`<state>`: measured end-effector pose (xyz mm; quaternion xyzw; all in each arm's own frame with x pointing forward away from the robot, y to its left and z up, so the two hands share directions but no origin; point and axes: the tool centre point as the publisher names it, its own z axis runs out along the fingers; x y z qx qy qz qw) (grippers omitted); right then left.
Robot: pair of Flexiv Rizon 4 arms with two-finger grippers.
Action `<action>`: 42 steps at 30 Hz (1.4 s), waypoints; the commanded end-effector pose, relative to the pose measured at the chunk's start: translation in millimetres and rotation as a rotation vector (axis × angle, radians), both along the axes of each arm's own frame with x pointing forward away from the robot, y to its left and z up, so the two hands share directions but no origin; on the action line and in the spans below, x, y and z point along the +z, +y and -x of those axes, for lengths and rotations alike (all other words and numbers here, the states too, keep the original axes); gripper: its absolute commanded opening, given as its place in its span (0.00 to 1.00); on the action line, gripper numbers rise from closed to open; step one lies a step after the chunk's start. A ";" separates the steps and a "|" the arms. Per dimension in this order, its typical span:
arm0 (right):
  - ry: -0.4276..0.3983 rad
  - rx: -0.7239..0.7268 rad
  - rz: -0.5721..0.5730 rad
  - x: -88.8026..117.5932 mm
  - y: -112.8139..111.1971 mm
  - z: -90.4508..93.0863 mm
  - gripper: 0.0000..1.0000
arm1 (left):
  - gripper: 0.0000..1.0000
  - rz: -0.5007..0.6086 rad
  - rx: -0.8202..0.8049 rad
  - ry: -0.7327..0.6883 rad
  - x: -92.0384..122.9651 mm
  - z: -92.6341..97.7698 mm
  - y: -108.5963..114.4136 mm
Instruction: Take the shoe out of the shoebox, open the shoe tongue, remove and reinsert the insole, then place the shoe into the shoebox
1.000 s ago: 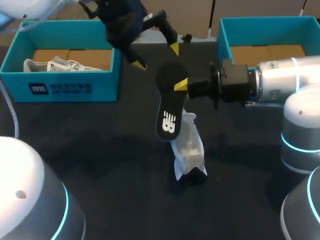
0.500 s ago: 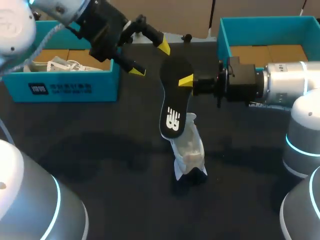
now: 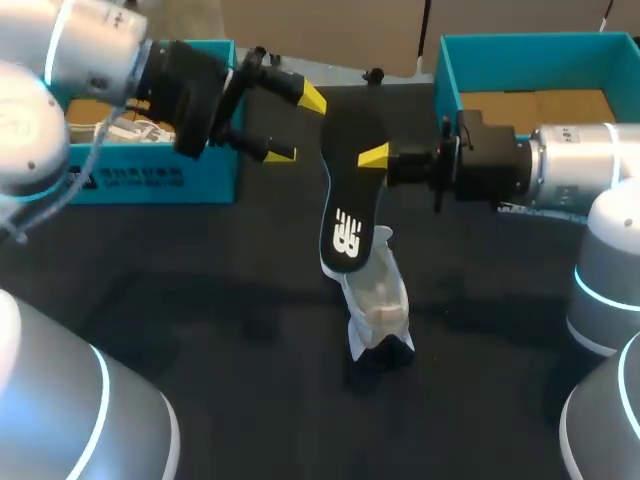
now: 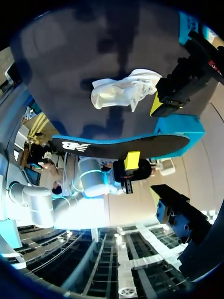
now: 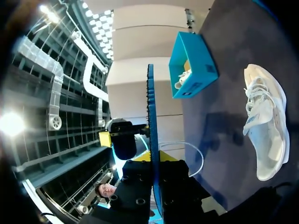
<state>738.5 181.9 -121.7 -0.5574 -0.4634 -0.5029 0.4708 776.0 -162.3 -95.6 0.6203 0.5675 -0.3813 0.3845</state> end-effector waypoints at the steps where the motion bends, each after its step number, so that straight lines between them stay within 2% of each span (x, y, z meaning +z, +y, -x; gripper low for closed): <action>1: -0.008 0.008 -0.013 3.2 5.0 -3.6 0.00 | 0.84 0.195 0.007 -0.004 -6.5 5.4 -2.3; 8: -0.013 0.015 -0.020 8.6 9.3 -3.8 0.00 | 0.70 0.271 0.025 -0.012 -11.6 6.5 -8.6; 10: -0.015 0.017 -0.020 10.2 10.9 -3.5 0.00 | 0.64 0.283 0.032 -0.013 -12.7 6.1 -10.7; 12: -0.017 0.020 -0.020 11.7 12.9 -3.1 0.00 | 0.52 0.292 0.039 -0.014 -13.7 5.5 -12.8; 13: -0.019 0.024 -0.020 12.3 14.1 -2.7 0.00 | 0.49 0.304 0.042 -0.018 -13.8 5.5 -13.9; 19: -0.017 0.032 -0.022 12.2 20.6 -0.1 0.00 | 0.54 0.331 0.056 -0.020 -15.5 5.6 -22.9; 24: -0.016 0.040 -0.026 11.6 24.5 2.0 0.00 | 0.49 0.355 0.066 -0.014 -16.5 4.9 -29.2; 30: -0.017 0.043 -0.025 12.5 28.2 6.2 0.00 | 0.48 0.383 0.097 -0.010 -17.4 1.2 -35.3; 37: -0.016 0.033 -0.019 13.2 29.5 9.5 0.00 | 0.41 0.391 0.104 -0.005 -20.5 1.4 -39.9; 41: -0.014 0.029 -0.016 13.3 30.6 10.5 0.00 | 0.28 0.398 0.125 -0.001 -23.0 1.3 -40.3; 42: -0.014 0.029 -0.016 13.5 30.9 10.8 0.00 | 0.28 0.399 0.127 -0.001 -23.4 1.1 -40.1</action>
